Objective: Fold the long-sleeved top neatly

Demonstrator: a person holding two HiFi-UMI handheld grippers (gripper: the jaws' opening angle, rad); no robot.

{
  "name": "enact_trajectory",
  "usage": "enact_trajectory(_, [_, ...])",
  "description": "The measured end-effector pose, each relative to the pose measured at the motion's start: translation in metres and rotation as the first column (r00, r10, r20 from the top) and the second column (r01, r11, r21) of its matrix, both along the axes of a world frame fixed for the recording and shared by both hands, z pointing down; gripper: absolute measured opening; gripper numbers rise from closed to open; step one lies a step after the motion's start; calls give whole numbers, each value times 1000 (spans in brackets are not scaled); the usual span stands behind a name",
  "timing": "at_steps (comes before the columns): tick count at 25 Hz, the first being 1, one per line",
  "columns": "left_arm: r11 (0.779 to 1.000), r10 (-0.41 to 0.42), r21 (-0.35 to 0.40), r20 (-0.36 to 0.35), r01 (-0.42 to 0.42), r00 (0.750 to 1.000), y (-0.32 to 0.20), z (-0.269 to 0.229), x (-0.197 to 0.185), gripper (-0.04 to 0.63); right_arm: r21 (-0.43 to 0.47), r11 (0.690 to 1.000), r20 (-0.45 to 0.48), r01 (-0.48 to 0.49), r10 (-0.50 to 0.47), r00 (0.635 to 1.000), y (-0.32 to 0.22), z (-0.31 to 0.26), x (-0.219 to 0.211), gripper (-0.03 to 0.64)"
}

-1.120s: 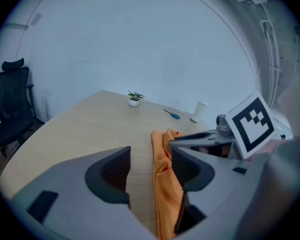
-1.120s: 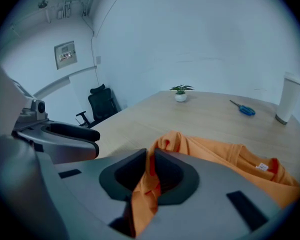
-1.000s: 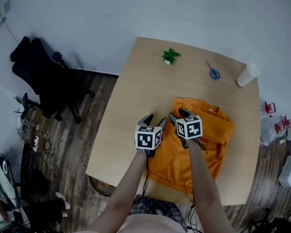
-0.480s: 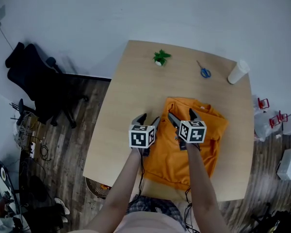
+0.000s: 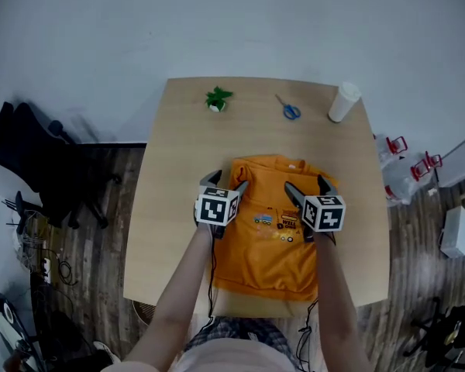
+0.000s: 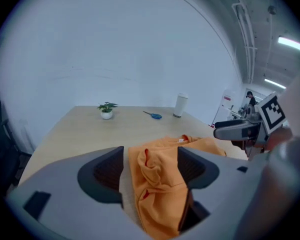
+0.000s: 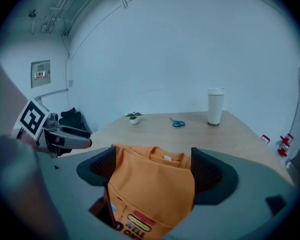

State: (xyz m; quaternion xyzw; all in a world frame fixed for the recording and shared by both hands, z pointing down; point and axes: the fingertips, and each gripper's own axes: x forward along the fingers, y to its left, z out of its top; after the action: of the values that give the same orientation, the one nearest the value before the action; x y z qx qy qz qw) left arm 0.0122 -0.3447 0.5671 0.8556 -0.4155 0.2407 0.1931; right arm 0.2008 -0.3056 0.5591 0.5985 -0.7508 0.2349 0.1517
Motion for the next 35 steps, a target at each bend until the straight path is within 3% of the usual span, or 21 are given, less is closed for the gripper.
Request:
enact_trajectory(5, [987, 153, 31, 62, -155, 986, -25, -12, 39, 327, -39, 997, -166, 72, -78, 983, 2, -7, 48, 443])
enact_trajectory(10, [951, 306, -16, 161, -308, 938, -42, -3, 65, 327, -140, 968, -246, 210, -239, 939, -5, 3, 68, 443])
enact_trajectory(12, [926, 377, -55, 214, -374, 901, -46, 7, 72, 327, -205, 936, -286, 287, -338, 897, -8, 14, 70, 442])
enact_trajectory(15, [869, 494, -127, 279, -479, 823, -52, 25, 80, 328, -315, 867, -353, 387, -486, 800, -11, 35, 73, 426])
enact_trajectory(18, [817, 574, -177, 326, -548, 751, -55, 39, 83, 328, -390, 815, -393, 428, -568, 723, -15, 54, 82, 409])
enact_trajectory(24, [767, 631, -215, 424, -604, 650, -78, 64, 91, 316, -442, 757, -352, 482, -640, 683, -35, 75, 86, 369])
enact_trajectory(28, [713, 698, -335, 424, -616, 577, -75, 91, 87, 316, -481, 716, -309, 507, -679, 666, -41, 97, 84, 360])
enact_trajectory(30, [701, 712, -381, 424, -603, 559, -76, 104, 81, 316, -499, 706, -294, 501, -683, 669, -41, 109, 86, 357])
enact_trajectory(35, [678, 735, -438, 397, -590, 550, -77, 121, 78, 301, -525, 684, -255, 506, -694, 674, -41, 122, 87, 350])
